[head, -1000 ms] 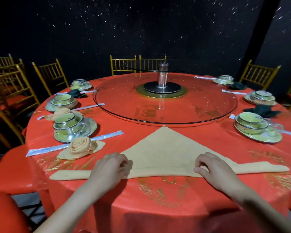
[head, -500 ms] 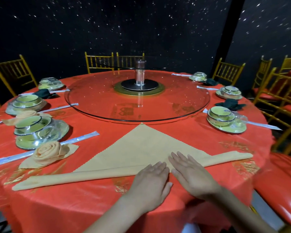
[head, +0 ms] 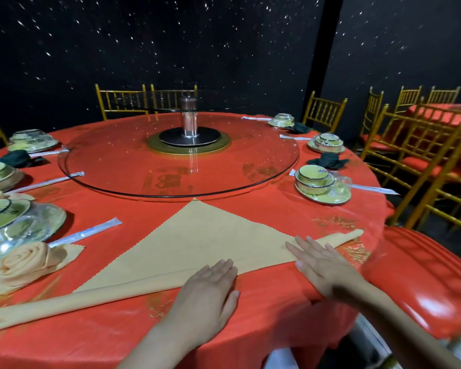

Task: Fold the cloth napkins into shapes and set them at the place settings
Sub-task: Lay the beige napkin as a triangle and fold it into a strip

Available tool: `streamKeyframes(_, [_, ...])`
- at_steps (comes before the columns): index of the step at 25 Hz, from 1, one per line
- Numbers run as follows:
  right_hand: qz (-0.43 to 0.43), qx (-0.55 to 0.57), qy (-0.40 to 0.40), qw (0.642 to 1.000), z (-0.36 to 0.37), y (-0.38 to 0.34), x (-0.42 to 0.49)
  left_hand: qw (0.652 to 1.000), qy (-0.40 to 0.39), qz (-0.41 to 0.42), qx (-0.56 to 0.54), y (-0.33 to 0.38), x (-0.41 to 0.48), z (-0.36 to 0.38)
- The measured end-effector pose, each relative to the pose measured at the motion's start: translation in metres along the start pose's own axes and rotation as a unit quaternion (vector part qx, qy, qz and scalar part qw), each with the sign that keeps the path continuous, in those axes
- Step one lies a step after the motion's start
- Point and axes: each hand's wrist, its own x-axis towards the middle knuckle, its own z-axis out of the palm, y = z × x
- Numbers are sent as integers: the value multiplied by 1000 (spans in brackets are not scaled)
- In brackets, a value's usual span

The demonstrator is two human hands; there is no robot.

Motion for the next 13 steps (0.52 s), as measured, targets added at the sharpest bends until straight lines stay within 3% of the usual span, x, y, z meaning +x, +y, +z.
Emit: streamKeyframes(13, [185,-12,15,983,-4,52,-15,1000,-3,-9,17,-3,-1,0])
